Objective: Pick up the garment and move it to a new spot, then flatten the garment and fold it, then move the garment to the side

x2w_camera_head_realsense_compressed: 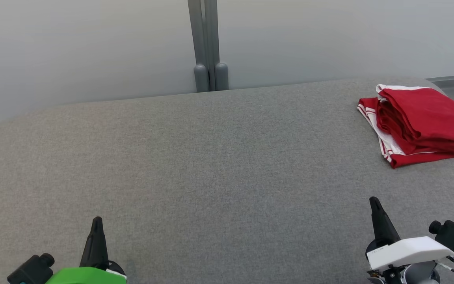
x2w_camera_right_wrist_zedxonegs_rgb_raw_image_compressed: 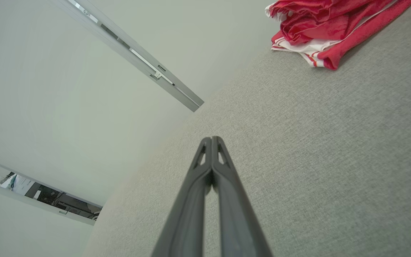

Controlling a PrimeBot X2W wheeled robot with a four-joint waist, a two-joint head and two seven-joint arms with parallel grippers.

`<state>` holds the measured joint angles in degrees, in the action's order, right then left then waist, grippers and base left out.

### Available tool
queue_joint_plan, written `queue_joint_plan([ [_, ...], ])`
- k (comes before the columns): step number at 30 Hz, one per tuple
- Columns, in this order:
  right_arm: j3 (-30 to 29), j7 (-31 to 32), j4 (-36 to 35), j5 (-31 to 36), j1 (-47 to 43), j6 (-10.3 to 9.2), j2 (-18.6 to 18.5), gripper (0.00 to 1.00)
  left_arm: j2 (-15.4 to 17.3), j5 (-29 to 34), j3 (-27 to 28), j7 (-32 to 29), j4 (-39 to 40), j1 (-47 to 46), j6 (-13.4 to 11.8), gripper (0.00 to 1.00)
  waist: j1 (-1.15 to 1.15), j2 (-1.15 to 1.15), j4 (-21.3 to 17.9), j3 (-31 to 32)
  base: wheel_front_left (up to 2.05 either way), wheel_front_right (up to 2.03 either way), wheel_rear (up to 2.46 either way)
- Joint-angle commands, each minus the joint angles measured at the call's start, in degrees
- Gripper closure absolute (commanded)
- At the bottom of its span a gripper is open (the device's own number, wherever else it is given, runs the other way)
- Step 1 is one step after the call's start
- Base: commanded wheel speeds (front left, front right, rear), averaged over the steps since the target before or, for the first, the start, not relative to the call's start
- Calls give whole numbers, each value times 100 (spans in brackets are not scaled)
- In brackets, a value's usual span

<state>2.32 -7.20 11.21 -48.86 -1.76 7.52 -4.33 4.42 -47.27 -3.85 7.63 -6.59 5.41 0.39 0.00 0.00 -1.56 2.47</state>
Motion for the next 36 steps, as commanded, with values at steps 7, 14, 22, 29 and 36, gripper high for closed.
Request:
queue_joint_plan([
  [7,-95,165,-10,-712,242,-2,-44,100,72,-752,113,-160,-49,-296,125,100,0,0,16,-26,0,0,0],
  [14,-156,281,22,-1186,314,-2,-50,100,81,-1258,179,-277,-131,-404,199,100,0,0,28,-48,0,0,0],
  [22,-224,410,56,-1685,390,-2,-52,100,86,-1766,259,-404,-212,-519,283,100,0,0,43,-73,0,0,0],
  [29,-280,515,85,-2080,442,-1,-52,100,88,-2179,323,-507,-283,-614,343,100,0,0,55,-93,0,0,0],
  [36,-338,621,111,-2461,506,-1,-50,100,86,-2586,388,-611,-354,-706,401,100,0,0,68,-115,0,0,0],
])
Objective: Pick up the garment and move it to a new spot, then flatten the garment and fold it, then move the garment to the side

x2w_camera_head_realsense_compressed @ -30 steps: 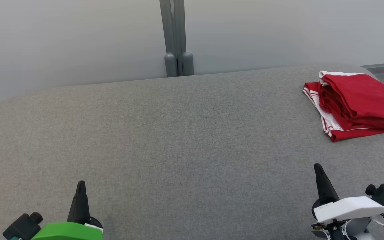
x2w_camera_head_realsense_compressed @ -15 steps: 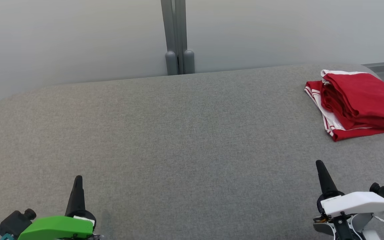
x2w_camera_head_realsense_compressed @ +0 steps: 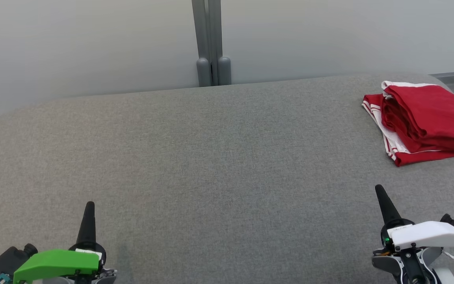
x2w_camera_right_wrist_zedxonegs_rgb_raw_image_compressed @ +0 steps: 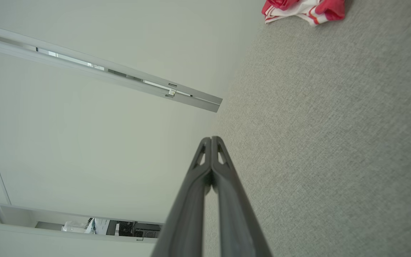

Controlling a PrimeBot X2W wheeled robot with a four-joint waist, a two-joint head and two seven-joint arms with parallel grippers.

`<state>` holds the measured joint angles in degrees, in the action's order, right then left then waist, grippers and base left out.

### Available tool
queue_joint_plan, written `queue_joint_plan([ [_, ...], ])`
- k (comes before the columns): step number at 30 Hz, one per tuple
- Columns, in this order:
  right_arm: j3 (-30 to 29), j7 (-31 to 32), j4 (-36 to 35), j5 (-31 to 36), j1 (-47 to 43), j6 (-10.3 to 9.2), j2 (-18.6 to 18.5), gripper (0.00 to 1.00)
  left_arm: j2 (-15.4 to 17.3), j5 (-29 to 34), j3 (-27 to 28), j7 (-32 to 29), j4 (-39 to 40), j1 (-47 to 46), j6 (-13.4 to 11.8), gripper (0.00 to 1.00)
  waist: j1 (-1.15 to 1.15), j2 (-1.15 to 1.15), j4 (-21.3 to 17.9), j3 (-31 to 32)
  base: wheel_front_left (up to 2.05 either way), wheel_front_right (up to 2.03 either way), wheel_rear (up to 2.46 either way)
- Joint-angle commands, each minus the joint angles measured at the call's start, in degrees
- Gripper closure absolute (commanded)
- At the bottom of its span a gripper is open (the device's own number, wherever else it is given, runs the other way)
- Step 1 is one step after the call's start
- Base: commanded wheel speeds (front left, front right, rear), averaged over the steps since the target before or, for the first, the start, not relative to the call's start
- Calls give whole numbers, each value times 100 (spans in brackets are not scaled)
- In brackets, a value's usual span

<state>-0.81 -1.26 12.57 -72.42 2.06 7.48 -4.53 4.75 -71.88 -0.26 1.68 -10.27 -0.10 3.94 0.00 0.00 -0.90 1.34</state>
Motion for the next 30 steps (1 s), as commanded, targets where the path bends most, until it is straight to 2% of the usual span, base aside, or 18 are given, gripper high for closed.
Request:
queue_joint_plan([
  [1,-32,36,-21,-149,130,3,-30,100,53,-174,38,-30,5,-165,52,100,0,0,3,-5,0,0,0],
  [30,-259,425,85,-1485,330,3,-3,100,26,-1563,300,-420,-239,-484,270,100,0,0,56,-94,0,0,0],
])
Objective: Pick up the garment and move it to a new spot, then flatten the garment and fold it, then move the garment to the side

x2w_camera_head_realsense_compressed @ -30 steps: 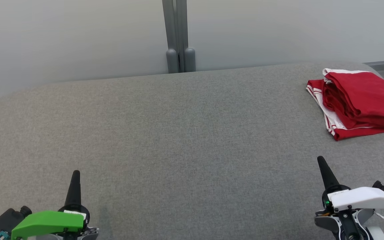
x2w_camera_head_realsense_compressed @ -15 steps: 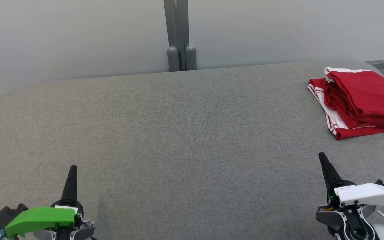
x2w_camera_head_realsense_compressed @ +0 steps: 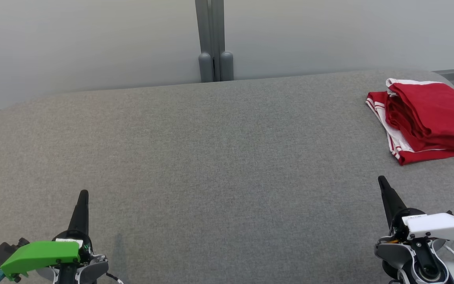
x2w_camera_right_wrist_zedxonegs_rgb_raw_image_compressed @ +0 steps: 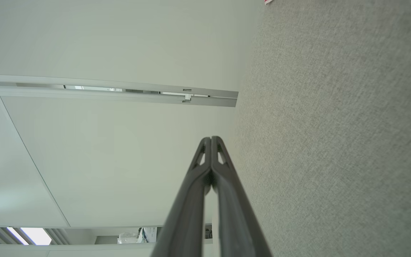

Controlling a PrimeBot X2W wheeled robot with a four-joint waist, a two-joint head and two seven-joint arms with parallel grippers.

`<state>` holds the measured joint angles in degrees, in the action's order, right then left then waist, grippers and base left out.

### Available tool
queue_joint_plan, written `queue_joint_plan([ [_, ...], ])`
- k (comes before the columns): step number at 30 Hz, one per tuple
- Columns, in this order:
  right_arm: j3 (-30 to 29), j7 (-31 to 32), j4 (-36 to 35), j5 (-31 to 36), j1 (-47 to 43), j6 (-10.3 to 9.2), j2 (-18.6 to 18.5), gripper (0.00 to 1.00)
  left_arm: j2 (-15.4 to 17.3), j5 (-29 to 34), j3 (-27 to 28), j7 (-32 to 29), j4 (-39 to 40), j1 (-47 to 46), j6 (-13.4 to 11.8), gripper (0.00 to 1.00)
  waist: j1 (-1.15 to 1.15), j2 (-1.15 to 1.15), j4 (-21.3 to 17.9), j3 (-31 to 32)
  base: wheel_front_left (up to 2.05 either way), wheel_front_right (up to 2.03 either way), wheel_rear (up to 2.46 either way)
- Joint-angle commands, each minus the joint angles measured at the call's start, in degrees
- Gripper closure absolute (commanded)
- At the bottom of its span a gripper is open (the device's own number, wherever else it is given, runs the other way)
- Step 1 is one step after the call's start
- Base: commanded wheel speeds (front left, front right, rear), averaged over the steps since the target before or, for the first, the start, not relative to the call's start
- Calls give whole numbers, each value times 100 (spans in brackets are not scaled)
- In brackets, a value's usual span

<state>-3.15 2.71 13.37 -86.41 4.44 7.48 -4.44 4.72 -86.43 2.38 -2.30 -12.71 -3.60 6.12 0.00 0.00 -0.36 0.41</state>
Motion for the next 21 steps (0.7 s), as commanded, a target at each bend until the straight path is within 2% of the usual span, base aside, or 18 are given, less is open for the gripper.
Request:
queue_joint_plan([
  [1,-32,41,9,-129,100,3,-10,100,27,-150,46,-33,-3,-142,54,100,0,0,3,-5,0,0,0],
  [21,-158,245,61,-768,186,2,16,100,-2,-813,191,-240,-133,-297,159,100,0,0,36,-60,0,0,0],
])
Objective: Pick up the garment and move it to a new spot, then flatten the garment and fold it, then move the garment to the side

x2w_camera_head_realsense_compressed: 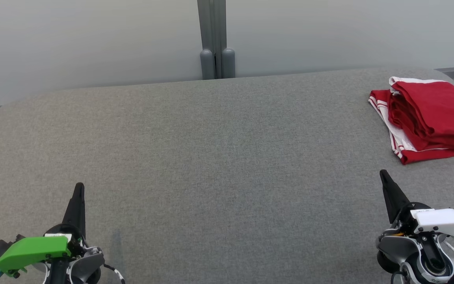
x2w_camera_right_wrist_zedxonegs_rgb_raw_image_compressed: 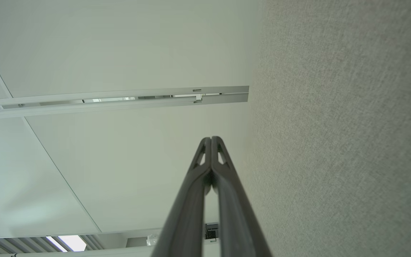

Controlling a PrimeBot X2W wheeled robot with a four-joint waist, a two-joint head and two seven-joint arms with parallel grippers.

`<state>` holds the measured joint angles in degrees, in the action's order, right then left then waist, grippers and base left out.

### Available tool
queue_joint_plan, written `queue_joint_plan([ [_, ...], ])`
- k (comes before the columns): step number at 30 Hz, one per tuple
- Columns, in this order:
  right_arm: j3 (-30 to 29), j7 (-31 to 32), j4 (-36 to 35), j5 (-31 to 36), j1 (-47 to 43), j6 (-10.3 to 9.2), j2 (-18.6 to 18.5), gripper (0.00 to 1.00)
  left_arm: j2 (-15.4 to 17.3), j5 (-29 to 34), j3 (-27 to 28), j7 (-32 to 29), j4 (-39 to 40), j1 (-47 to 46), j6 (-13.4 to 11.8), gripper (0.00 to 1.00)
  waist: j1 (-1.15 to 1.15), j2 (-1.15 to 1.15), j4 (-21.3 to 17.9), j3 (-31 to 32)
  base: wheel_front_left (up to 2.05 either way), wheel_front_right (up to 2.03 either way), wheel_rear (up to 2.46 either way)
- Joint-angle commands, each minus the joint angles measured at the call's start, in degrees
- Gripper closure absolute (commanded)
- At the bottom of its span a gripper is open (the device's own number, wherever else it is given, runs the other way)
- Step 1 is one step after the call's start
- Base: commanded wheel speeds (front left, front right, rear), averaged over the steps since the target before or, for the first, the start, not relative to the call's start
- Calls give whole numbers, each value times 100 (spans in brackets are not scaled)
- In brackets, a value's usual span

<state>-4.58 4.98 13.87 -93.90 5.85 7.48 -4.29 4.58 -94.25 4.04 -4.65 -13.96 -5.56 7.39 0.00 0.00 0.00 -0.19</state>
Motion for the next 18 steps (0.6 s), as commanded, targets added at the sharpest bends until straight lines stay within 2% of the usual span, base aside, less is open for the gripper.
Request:
queue_joint_plan([
  [1,-17,20,10,-17,41,2,4,100,10,-27,28,-8,-8,-99,33,100,0,0,0,0,0,0,0],
  [18,-54,54,13,25,43,2,31,100,-27,32,69,-46,-10,-100,33,100,0,0,0,1,0,0,0],
])
